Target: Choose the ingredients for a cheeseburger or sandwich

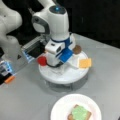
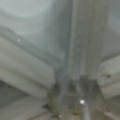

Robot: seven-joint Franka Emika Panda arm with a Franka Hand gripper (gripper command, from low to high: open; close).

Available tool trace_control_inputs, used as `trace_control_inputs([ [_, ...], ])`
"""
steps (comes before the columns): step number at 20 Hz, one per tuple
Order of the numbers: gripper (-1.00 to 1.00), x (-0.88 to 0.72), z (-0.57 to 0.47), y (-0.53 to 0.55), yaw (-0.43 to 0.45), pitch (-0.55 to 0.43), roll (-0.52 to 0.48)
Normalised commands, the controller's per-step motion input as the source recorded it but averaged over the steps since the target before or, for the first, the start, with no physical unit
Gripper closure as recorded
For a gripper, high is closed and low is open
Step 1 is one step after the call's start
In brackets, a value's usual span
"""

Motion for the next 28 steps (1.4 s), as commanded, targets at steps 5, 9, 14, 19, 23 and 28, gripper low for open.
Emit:
trace_control_inputs([
  [5, -1.00, -0.20, -0.13, 0.06, -0.056, -0.178, 0.133],
  [9, -1.00, -0.20, -0.14, 0.00, 0.069, -0.188, 0.150],
  [14, -1.00, -0.21, -0.15, -0.05, 0.107, -0.183, 0.173],
  [19, -1.00, -0.22, -0.13, -0.02, 0.058, -0.172, 0.192],
  [23, -1.00, -0.24, -0.10, 0.00, 0.019, -0.154, 0.206],
  [28, -1.00, -0.27, -0.06, -0.05, 0.077, -0.108, 0.233],
])
